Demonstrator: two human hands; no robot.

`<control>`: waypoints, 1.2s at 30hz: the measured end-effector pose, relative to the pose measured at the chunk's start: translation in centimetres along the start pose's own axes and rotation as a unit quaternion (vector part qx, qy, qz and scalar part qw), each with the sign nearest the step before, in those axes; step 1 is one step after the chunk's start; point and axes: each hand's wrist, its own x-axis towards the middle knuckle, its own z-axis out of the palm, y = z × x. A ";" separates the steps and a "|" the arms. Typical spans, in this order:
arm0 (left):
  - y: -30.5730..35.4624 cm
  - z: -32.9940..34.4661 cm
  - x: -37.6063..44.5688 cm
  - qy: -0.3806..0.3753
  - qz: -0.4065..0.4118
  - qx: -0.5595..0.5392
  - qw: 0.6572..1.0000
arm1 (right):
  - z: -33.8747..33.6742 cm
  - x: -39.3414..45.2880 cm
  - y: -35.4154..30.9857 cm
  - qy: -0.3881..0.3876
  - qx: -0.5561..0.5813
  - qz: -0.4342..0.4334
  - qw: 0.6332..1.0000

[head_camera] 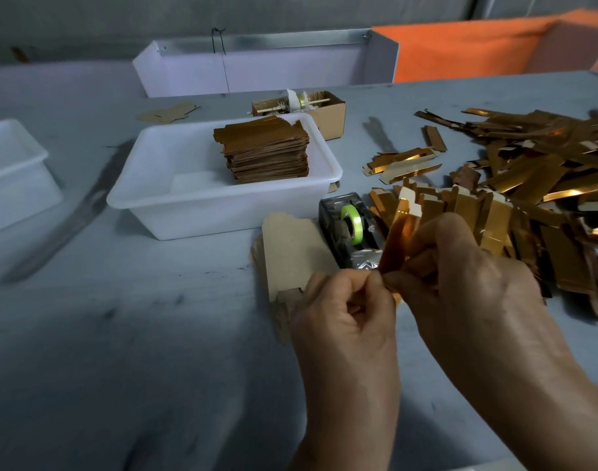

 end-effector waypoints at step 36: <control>-0.6 -4.3 3.0 -0.249 -0.342 -0.274 0.864 | 1.3 0.3 2.8 -0.195 0.434 0.054 0.878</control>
